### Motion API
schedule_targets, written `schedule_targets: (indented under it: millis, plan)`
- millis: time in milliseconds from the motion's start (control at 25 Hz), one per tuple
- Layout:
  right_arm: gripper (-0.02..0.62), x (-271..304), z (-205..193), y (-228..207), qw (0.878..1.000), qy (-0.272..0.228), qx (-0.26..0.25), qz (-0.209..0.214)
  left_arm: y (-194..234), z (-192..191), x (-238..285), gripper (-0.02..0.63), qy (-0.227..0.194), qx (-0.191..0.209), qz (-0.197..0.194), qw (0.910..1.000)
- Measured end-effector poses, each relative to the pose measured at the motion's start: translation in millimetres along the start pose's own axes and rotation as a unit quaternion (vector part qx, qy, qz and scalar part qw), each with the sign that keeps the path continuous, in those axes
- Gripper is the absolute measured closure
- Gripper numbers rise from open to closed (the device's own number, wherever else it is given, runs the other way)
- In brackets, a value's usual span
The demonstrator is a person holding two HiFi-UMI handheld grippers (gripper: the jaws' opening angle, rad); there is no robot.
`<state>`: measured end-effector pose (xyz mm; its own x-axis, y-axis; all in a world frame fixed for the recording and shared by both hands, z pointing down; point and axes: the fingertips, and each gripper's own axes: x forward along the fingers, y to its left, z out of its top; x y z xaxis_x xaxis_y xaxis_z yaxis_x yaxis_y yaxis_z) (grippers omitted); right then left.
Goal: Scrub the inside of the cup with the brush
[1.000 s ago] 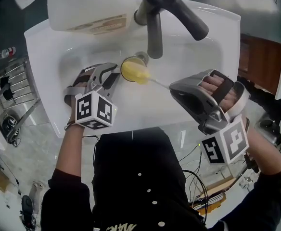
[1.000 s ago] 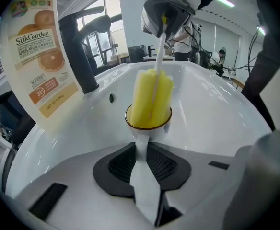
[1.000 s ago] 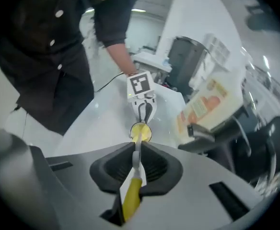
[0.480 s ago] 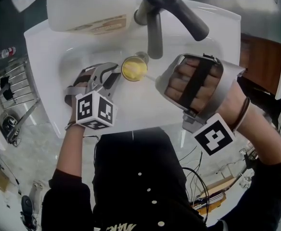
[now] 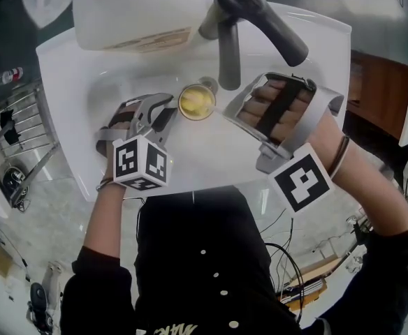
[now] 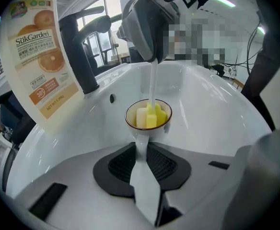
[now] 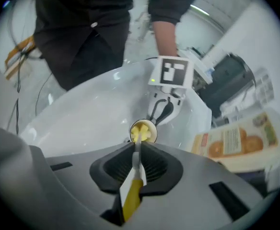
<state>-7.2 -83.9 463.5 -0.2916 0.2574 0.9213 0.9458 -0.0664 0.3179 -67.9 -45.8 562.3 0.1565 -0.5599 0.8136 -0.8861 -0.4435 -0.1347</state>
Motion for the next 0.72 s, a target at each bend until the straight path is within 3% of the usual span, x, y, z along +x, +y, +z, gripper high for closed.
schedule_targets:
  millis: [80,160,240,360,440,520,720]
  plan:
    - [0.54,-1,-5,-4,0.99,-0.016,0.14,0.003,-1,-1,0,0.515,0.0,0.0,0.0,1.0]
    - [0.538,-1,-9,-7,0.959,-0.036,0.28,0.014,-1,-1,-1,0.515,0.0,0.002,-0.001,1.0]
    - [0.538,0,-13,-8,0.914,-0.056,0.4,0.026,-1,-1,-1,0.515,0.0,0.004,-0.002,1.0]
    - [0.537,0,-21,-8,0.834,-0.093,0.542,0.041,0,-2,-1,0.515,0.0,0.005,0.001,1.0]
    - [0.537,0,-27,-7,0.773,-0.118,0.621,0.05,0,-2,-1,0.515,0.0,0.005,0.003,1.0]
    - [0.535,0,-34,-3,0.704,-0.139,0.694,0.057,0,-2,0,0.515,0.0,0.006,0.004,1.0]
    - [0.529,-1,-44,5,0.497,-0.187,0.844,0.079,0,-2,-1,0.517,0.002,0.01,0.005,0.9999]
